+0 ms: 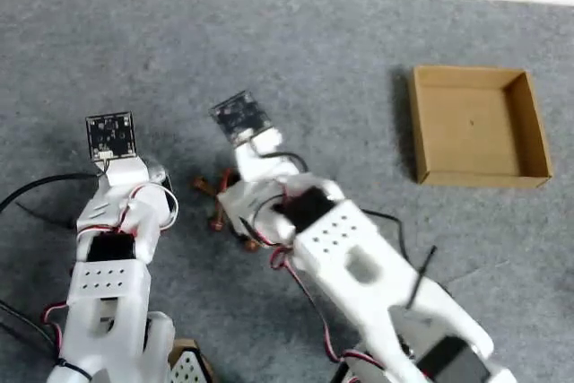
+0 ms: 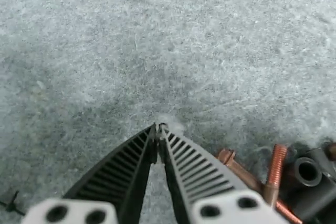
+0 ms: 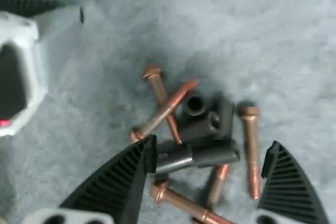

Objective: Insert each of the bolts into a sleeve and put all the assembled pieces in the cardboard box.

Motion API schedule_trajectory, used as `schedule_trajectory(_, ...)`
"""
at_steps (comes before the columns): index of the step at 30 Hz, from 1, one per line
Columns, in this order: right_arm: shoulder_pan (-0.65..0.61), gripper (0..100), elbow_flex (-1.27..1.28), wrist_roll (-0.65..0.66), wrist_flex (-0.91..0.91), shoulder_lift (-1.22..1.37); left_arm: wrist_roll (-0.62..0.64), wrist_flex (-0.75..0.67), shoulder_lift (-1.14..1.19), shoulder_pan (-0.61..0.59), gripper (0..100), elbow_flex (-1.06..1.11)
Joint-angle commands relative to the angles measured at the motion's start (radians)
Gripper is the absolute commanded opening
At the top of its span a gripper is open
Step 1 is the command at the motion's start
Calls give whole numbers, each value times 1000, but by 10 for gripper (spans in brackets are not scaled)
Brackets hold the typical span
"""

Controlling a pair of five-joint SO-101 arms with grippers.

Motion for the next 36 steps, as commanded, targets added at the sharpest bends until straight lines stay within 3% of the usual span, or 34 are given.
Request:
schedule_trajectory(1, 7, 296, -50, -69, -31, 68, -9, -21, -16, 8, 31, -10)
schedule_trajectory(15, 116, 296, -21, -126, -30, 119, -9, -23, -16, 8, 31, -5)
schedule_trajectory(20, 166, 296, -19, -218, -31, 120, -11, -23, -16, 8, 31, -4)
schedule_trajectory(25, 134, 296, -15, -222, -38, 124, -11, -23, -16, 8, 31, -4)
schedule_trajectory(30, 82, 296, 59, -224, -193, 196, -11, -23, -16, 8, 31, -4)
schedule_trajectory(36, 87, 296, 64, -224, -197, 292, -11, -23, -16, 8, 31, -4)
